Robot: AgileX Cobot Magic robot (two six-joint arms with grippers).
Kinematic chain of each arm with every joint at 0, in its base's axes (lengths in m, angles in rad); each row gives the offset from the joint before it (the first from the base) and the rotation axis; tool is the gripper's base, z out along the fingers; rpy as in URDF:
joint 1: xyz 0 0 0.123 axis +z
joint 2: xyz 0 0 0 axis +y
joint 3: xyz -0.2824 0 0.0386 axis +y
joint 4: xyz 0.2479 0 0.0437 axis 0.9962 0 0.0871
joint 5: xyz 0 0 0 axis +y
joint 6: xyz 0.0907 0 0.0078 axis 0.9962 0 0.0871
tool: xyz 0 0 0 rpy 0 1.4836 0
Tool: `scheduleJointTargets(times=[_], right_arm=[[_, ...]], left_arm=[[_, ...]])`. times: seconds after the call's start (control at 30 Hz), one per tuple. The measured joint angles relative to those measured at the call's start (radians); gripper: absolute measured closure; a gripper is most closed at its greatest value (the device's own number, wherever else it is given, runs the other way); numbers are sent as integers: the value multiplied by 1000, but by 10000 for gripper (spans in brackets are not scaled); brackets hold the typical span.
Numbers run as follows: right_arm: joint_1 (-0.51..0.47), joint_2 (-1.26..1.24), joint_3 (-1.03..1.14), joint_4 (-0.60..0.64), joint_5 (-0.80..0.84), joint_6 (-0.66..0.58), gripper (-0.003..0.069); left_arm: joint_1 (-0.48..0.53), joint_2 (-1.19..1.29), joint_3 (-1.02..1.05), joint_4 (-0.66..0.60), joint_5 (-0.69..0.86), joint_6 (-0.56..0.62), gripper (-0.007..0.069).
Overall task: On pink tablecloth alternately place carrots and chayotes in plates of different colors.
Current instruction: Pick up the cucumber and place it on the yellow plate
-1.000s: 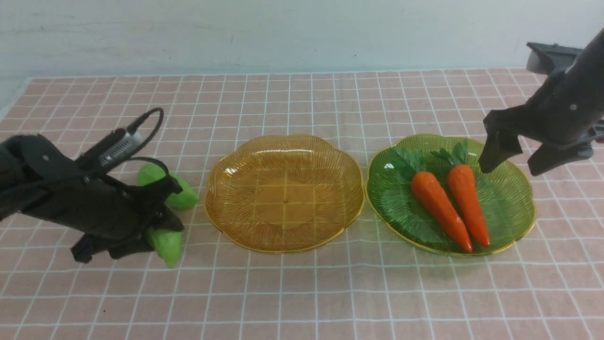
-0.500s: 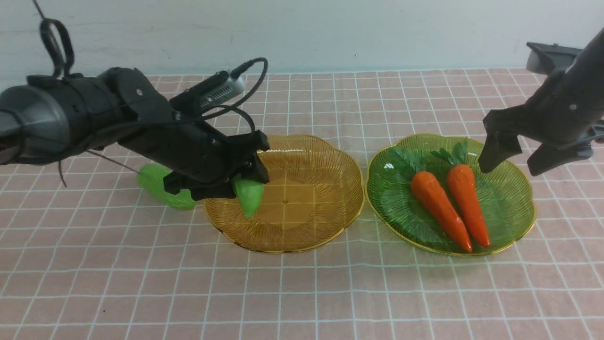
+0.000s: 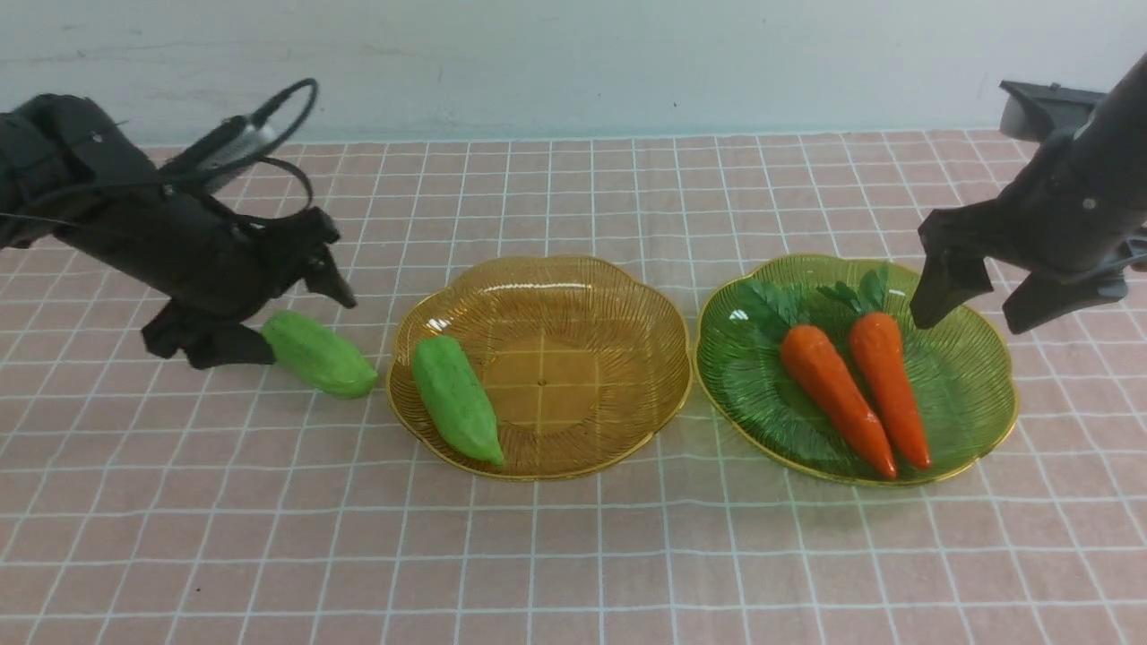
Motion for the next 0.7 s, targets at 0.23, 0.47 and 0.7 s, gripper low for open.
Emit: scheduleJointTargets(times=[0.23, 0.47, 0.7], right_arm=[[0, 0, 0, 0, 0, -1, 90], [0, 0, 0, 0, 0, -1, 90], [0, 0, 0, 0, 0, -6, 90]], left_arm=[[9, 96, -12, -51, -64, -57, 119], [9, 155, -13, -116, -131, -43, 150], [9, 152, -16, -120, -109, 58, 337]])
